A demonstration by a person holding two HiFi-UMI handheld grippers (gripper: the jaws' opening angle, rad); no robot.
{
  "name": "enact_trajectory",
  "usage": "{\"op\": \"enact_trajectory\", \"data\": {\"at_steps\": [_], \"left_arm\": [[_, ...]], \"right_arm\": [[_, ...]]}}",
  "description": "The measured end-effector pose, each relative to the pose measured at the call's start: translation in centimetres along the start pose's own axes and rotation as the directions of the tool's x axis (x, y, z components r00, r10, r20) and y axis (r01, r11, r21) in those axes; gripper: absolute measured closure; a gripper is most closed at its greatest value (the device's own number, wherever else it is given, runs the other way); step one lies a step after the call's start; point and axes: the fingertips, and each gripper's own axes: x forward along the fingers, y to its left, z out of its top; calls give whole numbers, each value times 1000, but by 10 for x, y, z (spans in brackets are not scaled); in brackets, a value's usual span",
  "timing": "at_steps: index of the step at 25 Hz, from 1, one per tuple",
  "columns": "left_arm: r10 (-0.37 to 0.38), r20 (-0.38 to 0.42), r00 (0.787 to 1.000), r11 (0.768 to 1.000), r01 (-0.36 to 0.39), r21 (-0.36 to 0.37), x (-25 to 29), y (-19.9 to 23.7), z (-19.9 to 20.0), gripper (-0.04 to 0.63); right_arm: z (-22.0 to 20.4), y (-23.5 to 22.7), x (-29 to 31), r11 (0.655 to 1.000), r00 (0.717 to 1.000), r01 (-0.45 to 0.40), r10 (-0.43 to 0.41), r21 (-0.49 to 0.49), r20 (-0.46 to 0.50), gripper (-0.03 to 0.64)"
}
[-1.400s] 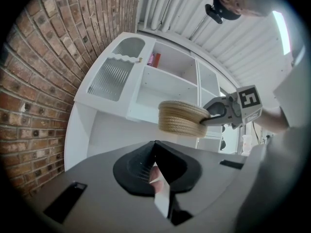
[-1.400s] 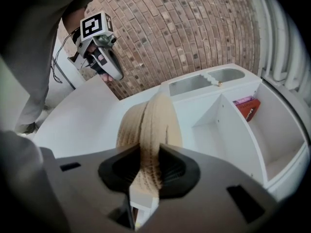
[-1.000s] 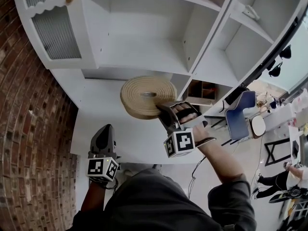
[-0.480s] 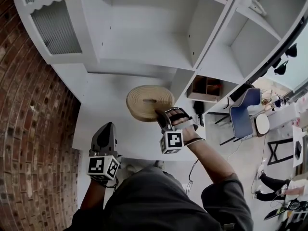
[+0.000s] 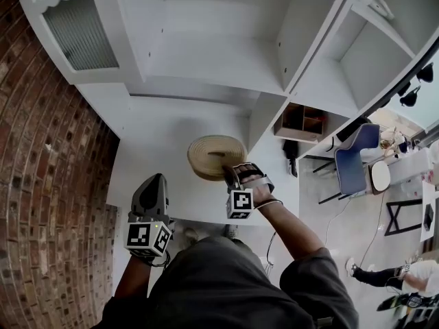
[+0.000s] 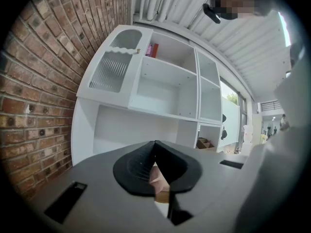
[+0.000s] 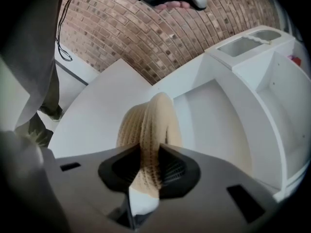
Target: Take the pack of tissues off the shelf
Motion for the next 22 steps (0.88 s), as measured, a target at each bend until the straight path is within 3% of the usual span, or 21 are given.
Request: {"op": "enact_trajectory", "data": {"at_steps": [12, 20, 22], "left_arm": [[31, -50, 998, 999, -30, 23, -8, 8, -14, 592], [57, -86, 995, 998, -53, 46, -12, 12, -25, 592], [64, -95, 993, 997, -60, 48, -12, 14, -28, 592]], "right_arm": [[-5, 64, 48, 997, 998, -70, 70, 21, -2, 522], [3, 96, 72, 993, 992, -114, 111, 44, 60, 522], [-6, 109, 81, 993, 993, -119, 118, 13, 25, 522]]}}
